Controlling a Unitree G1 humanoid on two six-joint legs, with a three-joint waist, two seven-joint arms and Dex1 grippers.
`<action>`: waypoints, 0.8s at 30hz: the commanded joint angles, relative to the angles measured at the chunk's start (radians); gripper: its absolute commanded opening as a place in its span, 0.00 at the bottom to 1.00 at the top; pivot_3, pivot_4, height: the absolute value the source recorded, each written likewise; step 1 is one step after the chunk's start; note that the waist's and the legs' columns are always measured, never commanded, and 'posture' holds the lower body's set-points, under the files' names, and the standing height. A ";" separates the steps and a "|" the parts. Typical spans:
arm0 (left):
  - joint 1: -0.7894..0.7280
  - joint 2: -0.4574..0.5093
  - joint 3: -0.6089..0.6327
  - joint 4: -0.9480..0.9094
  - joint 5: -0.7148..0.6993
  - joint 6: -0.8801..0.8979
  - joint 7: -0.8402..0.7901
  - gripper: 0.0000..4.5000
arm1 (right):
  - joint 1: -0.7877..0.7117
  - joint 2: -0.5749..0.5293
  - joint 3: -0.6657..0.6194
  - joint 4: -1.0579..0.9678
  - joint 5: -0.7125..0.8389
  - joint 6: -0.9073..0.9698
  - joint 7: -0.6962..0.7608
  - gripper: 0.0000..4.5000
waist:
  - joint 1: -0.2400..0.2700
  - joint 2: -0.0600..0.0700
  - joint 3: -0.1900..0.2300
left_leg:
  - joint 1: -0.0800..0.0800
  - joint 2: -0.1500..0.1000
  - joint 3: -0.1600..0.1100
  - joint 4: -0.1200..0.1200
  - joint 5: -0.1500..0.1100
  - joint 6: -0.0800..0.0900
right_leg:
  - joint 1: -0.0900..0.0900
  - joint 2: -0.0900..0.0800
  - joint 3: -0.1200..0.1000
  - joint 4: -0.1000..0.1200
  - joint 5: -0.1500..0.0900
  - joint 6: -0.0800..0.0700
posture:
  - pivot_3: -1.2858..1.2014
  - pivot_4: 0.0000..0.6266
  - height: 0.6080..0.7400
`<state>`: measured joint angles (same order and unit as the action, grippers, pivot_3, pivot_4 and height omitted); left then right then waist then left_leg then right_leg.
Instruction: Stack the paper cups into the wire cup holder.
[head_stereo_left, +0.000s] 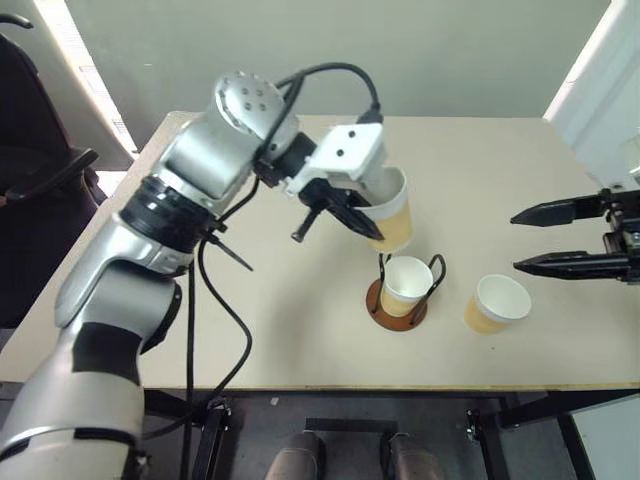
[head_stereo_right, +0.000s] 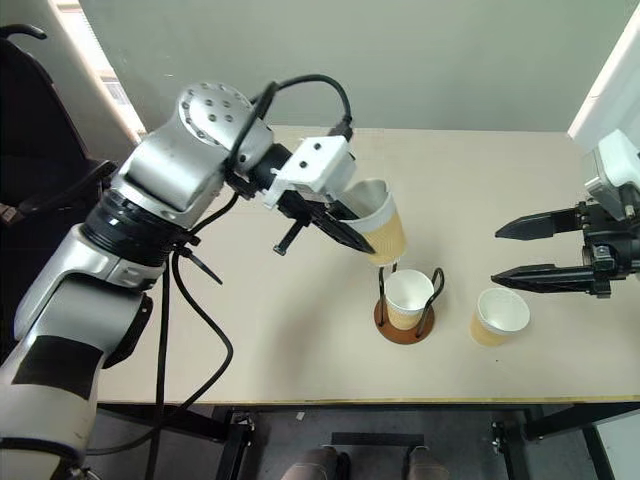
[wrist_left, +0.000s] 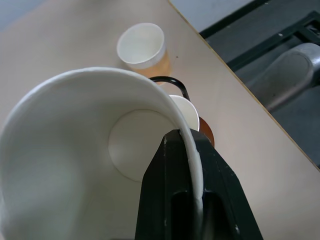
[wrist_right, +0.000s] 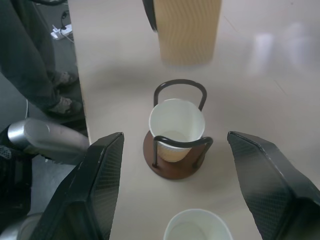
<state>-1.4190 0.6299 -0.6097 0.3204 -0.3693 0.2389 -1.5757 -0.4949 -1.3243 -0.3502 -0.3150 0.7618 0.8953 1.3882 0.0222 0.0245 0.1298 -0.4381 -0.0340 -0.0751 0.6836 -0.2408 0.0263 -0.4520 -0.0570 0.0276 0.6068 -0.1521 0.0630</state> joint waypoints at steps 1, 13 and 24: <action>-0.058 -0.035 -0.015 0.050 -0.015 -0.058 -0.039 0.01 | 0.031 -0.034 -0.096 -0.036 0.016 0.009 -0.002 0.76 | 0.001 0.000 0.000 | 0.000 0.000 0.000 0.000 0.000 0.000 | 0.000 0.000 0.000 0.001 -0.001 0.002 | 0.52 0.24 1.00; -0.111 -0.159 -0.111 0.165 -0.025 -0.155 -0.039 0.01 | 0.194 -0.008 -0.289 -0.139 0.042 0.075 -0.061 0.76 | 0.010 0.000 0.000 | -0.001 -0.001 0.002 0.004 -0.005 0.002 | 0.001 0.000 0.002 0.000 -0.005 0.008 | 0.52 0.24 1.00; -0.061 -0.201 -0.165 0.158 0.035 -0.219 -0.039 0.01 | 0.264 -0.005 -0.352 -0.166 0.051 0.083 -0.076 0.76 | 0.011 0.000 0.000 | -0.001 -0.001 0.002 0.015 -0.010 0.006 | 0.005 0.000 0.002 0.002 -0.007 0.010 | 0.52 0.24 1.00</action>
<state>-1.4779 0.4394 -0.7856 0.4961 -0.3472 0.0404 -1.5774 -0.2293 -1.3186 -0.6568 -0.4706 0.8018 0.9844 1.3143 0.0333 0.0247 0.1297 -0.4386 -0.0349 -0.0729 0.6996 -0.2507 0.0321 -0.4459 -0.0573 0.0294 0.6085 -0.1585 0.0734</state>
